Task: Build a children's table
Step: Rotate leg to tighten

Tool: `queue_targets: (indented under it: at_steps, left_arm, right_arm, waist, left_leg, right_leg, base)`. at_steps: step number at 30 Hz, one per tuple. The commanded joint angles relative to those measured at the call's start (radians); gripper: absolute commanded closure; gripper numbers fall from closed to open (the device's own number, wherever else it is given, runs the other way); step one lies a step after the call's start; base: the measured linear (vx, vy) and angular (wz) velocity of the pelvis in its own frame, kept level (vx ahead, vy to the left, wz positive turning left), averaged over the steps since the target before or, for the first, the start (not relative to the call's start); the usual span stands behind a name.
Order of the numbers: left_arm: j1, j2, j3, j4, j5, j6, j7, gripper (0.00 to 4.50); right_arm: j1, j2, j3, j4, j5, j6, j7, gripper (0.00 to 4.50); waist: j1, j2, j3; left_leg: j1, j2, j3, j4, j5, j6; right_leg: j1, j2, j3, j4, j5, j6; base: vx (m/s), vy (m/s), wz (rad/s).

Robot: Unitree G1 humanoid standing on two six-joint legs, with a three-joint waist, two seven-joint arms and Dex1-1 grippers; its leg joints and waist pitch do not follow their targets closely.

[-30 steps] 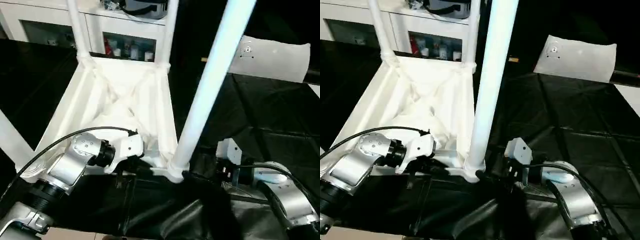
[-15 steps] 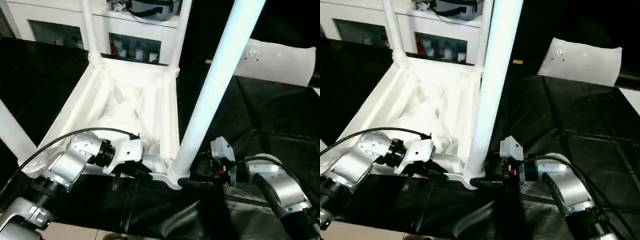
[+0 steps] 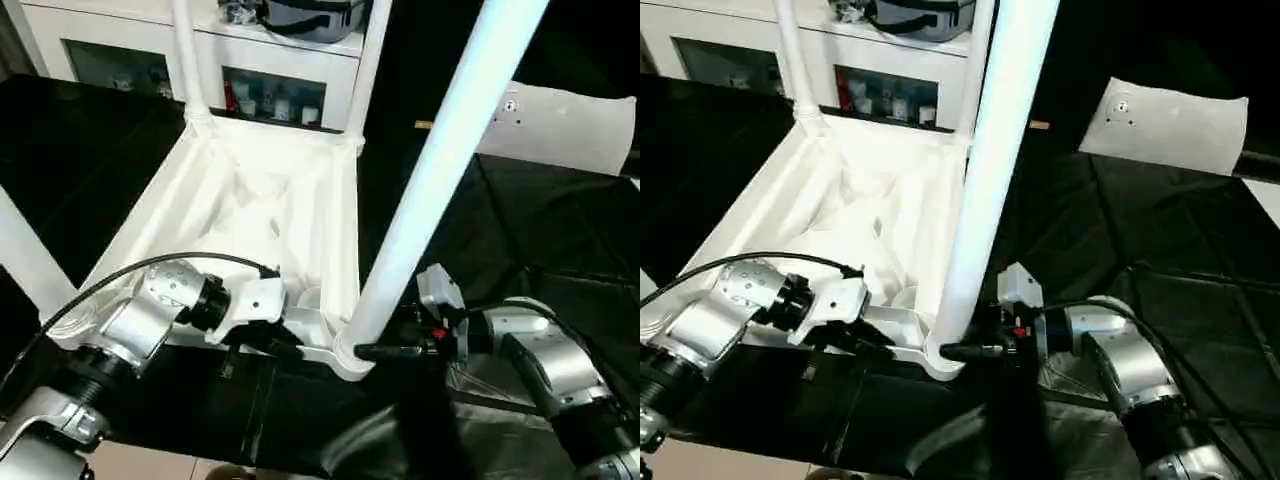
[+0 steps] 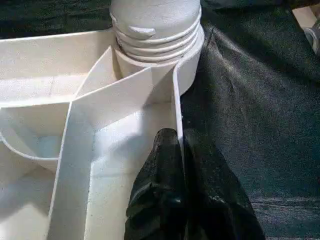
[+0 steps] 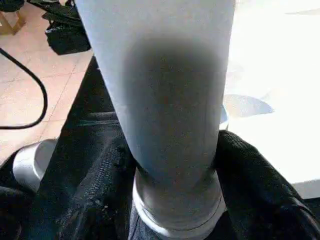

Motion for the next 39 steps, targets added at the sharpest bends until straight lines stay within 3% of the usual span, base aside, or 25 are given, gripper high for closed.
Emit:
queue_targets:
  at_steps: [1, 2, 6, 8, 10, 11, 12, 14, 16, 17, 18, 19, 22, 24, 25, 27, 29, 33, 35, 36, 37, 39]
  left_arm:
    - [-0.005, 0.0, -0.043, 0.02, 0.045, -0.019, -0.04, 4.5]
    - [-0.005, 0.0, -0.043, 0.02, 0.045, -0.019, -0.04, 4.5]
    - [-0.006, -0.011, -0.025, 0.036, 0.032, -0.007, -0.02, 4.5]
    - [-0.006, -0.024, -0.008, 0.041, 0.027, 0.0, 0.016, 4.5]
    - [-0.006, -0.036, 0.007, 0.046, 0.028, -0.001, 0.057, 4.5]
    - [-0.003, -0.05, 0.028, 0.04, 0.027, 0.022, 0.11, 4.5]
    - [0.002, -0.063, 0.049, 0.031, 0.028, 0.044, 0.164, 4.5]
    - [0.022, -0.086, 0.084, -0.014, 0.015, 0.13, 0.24, 4.5]
    - [0.028, -0.094, 0.094, -0.029, 0.011, 0.156, 0.26, 4.5]
    - [0.041, -0.118, 0.114, -0.062, -0.007, 0.211, 0.296, 4.5]
    - [0.052, -0.139, 0.127, -0.088, -0.016, 0.247, 0.33, 4.5]
    - [0.065, -0.172, 0.144, -0.12, -0.024, 0.297, 0.382, 4.5]
    - [0.082, -0.226, 0.157, -0.158, -0.027, 0.362, 0.461, 4.5]
    - [0.095, -0.306, 0.176, -0.193, -0.011, 0.428, 0.576, 4.5]
    - [0.096, -0.345, 0.184, -0.2, -0.004, 0.45, 0.626, 4.5]
    - [0.095, -0.399, 0.191, -0.207, 0.009, 0.476, 0.692, 4.5]
    - [0.095, -0.441, 0.188, -0.226, 0.028, 0.51, 0.74, 4.5]
    - [0.105, -0.468, 0.153, -0.248, 0.053, 0.532, 0.768, 4.5]
    - [0.115, -0.457, 0.14, -0.261, 0.063, 0.543, 0.754, 4.5]
    - [0.117, -0.453, 0.138, -0.264, 0.065, 0.546, 0.749, 4.5]
    - [0.123, -0.424, 0.125, -0.264, 0.073, 0.541, 0.719, 4.5]
    - [0.134, -0.357, 0.108, -0.256, 0.085, 0.523, 0.661, 4.5]
  right_arm:
    - [0.004, -0.001, 0.014, 0.006, -0.001, 0.004, 0.024, 2.36]
    - [0.004, -0.001, 0.014, 0.006, -0.001, 0.004, 0.024, 2.46]
    - [0.018, 0.006, 0.016, -0.01, 0.005, 0.018, 0.017, 2.51]
    - [0.031, 0.015, 0.013, -0.021, 0.007, 0.029, -0.003, 2.53]
    - [0.042, 0.024, 0.009, -0.028, 0.003, 0.032, -0.028, 2.53]
    - [0.061, 0.045, 0.002, -0.04, -0.009, 0.032, -0.087, 2.53]
    - [0.083, 0.067, -0.003, -0.059, -0.022, 0.04, -0.148, 2.53]
    - [0.12, 0.11, -0.008, -0.084, -0.066, 0.042, -0.276, 2.54]
    - [0.129, 0.125, -0.01, -0.089, -0.079, 0.036, -0.312, 2.54]
    - [0.143, 0.155, -0.013, -0.102, -0.092, 0.063, -0.373, 2.55]
    - [0.151, 0.184, -0.019, -0.108, -0.099, 0.09, -0.428, 2.55]
    - [0.16, 0.227, -0.026, -0.116, -0.104, 0.134, -0.502, 2.55]
    - [0.162, 0.292, -0.029, -0.111, -0.12, 0.166, -0.603, 2.55]
    - [0.145, 0.378, -0.042, -0.081, -0.153, 0.207, -0.76, 2.55]
    - [0.127, 0.421, -0.06, -0.056, -0.161, 0.222, -0.835, 2.55]
    - [0.095, 0.479, -0.085, -0.018, -0.179, 0.235, -0.945, 2.55]
    - [0.073, 0.516, -0.092, -0.012, -0.197, 0.239, -1.004, 2.55]
    - [0.054, 0.57, -0.121, -0.034, -0.165, 0.25, -1.042, 2.55]
    - [0.062, 0.566, -0.118, -0.064, -0.165, 0.239, -1.023, 2.55]
    - [0.064, 0.562, -0.117, -0.071, -0.168, 0.234, -1.019, 2.2]
    - [0.071, 0.545, -0.124, -0.09, -0.164, 0.227, -1.003, 2.2]
    - [0.084, 0.496, -0.143, -0.12, -0.152, 0.218, -0.963, 1.97]
  waist:
    - [-0.003, 0.024, -0.054]
    - [-0.003, 0.022, -0.053]
    - [-0.001, 0.033, -0.054]
    - [-0.002, 0.029, -0.053]
    - [0.0, 0.038, -0.052]
    - [0.002, 0.039, -0.05]
    - [0.005, 0.047, -0.048]
    - [0.002, 0.04, -0.044]
    - [-0.005, 0.043, -0.038]
    - [-0.015, 0.041, -0.034]
    - [-0.015, 0.041, -0.034]
    - [-0.025, 0.043, -0.028]
    - [-0.045, 0.04, -0.025]
    - [-0.06, 0.042, -0.022]
    - [-0.067, 0.035, -0.021]
    - [-0.075, 0.039, -0.02]
    - [-0.082, 0.04, -0.022]
    - [-0.082, 0.037, -0.029]
    - [-0.081, 0.035, -0.034]
    - [-0.08, 0.036, -0.036]
    - [-0.08, 0.029, -0.039]
    - [-0.078, 0.032, -0.039]
  left_leg:
    - [0.023, 0.08, -0.026, -0.084, -0.177, 0.009]
    - [0.023, 0.08, -0.025, -0.084, -0.181, 0.008]
    - [0.025, 0.079, -0.026, -0.085, -0.194, 0.001]
    - [0.025, 0.08, -0.027, -0.087, -0.209, -0.002]
    - [0.025, 0.079, -0.027, -0.087, -0.226, -0.005]
    - [0.026, 0.081, -0.028, -0.091, -0.247, -0.013]
    - [0.027, 0.081, -0.029, -0.091, -0.258, -0.02]
    - [0.028, 0.08, -0.031, -0.096, -0.301, -0.036]
    - [0.03, 0.077, -0.036, -0.098, -0.356, -0.051]
    - [0.025, 0.076, -0.043, -0.102, -0.384, -0.057]
    - [0.025, 0.076, -0.043, -0.102, -0.384, -0.057]
    - [0.021, 0.076, -0.047, -0.107, -0.387, -0.062]
    - [0.022, 0.07, -0.051, -0.104, -0.416, -0.057]
    - [0.019, 0.07, -0.049, -0.106, -0.401, -0.051]
    - [0.021, 0.065, -0.05, -0.103, -0.406, -0.05]
    - [0.018, 0.064, -0.052, -0.104, -0.407, -0.046]
    - [0.02, 0.063, -0.051, -0.101, -0.412, -0.044]
    - [0.009, 0.065, -0.043, -0.103, -0.337, -0.014]
    - [0.005, 0.067, -0.038, -0.102, -0.278, 0.0]
    - [0.004, 0.067, -0.034, -0.1, -0.248, 0.01]
    - [0.002, 0.067, -0.032, -0.097, -0.223, 0.021]
    - [0.0, 0.065, -0.03, -0.096, -0.215, 0.03]
  right_leg:
    - [0.028, -0.099, 0.049, -0.06, -0.059, -0.276]
    - [0.027, -0.099, 0.048, -0.061, -0.06, -0.276]
    - [0.028, -0.097, 0.048, -0.06, -0.053, -0.28]
    - [0.028, -0.097, 0.048, -0.061, -0.066, -0.28]
    - [0.028, -0.099, 0.05, -0.064, -0.086, -0.278]
    - [0.027, -0.102, 0.052, -0.069, -0.126, -0.27]
    - [0.025, -0.102, 0.052, -0.07, -0.142, -0.267]
    - [0.024, -0.102, 0.052, -0.078, -0.226, -0.246]
    - [0.016, -0.106, 0.055, -0.09, -0.365, -0.21]
    - [0.018, -0.108, 0.053, -0.099, -0.478, -0.168]
    - [0.018, -0.108, 0.053, -0.099, -0.478, -0.168]
    - [0.011, -0.105, 0.053, -0.101, -0.492, -0.157]
    - [0.004, -0.104, 0.049, -0.112, -0.551, -0.134]
    - [-0.001, -0.101, 0.051, -0.115, -0.551, -0.128]
    - [-0.004, -0.101, 0.049, -0.12, -0.582, -0.117]
    - [-0.005, -0.101, 0.049, -0.122, -0.596, -0.107]
    - [-0.009, -0.099, 0.051, -0.124, -0.583, -0.102]
    - [-0.003, -0.092, 0.058, -0.113, -0.427, -0.113]
    - [0.002, -0.089, 0.059, -0.102, -0.323, -0.128]
    - [0.004, -0.088, 0.058, -0.099, -0.269, -0.142]
    - [0.007, -0.088, 0.058, -0.096, -0.234, -0.153]
    - [0.009, -0.09, 0.057, -0.095, -0.229, -0.162]
  base:
    - [0.0, 0.0, 0.0]
    - [0.0, 0.0, 0.0]
    - [0.0, 0.0, 0.0]
    - [0.0, 0.0, 0.0]
    - [0.0, 0.0, 0.0]
    - [0.0, 0.0, 0.0]
    - [0.0, 0.0, 0.0]
    - [0.0, 0.0, 0.0]
    - [0.0, 0.0, 0.0]
    - [0.0, 0.0, 0.0]
    - [0.0, 0.0, 0.0]
    - [0.0, 0.0, 0.0]
    - [0.0, 0.0, 0.0]
    - [0.0, 0.0, 0.0]
    - [0.0, 0.0, 0.0]
    - [0.0, 0.0, 0.0]
    - [0.0, 0.0, 0.0]
    - [0.0, 0.0, 0.0]
    - [0.0, 0.0, 0.0]
    - [0.0, 0.0, 0.0]
    - [0.0, 0.0, 0.0]
    - [0.0, 0.0, 0.0]
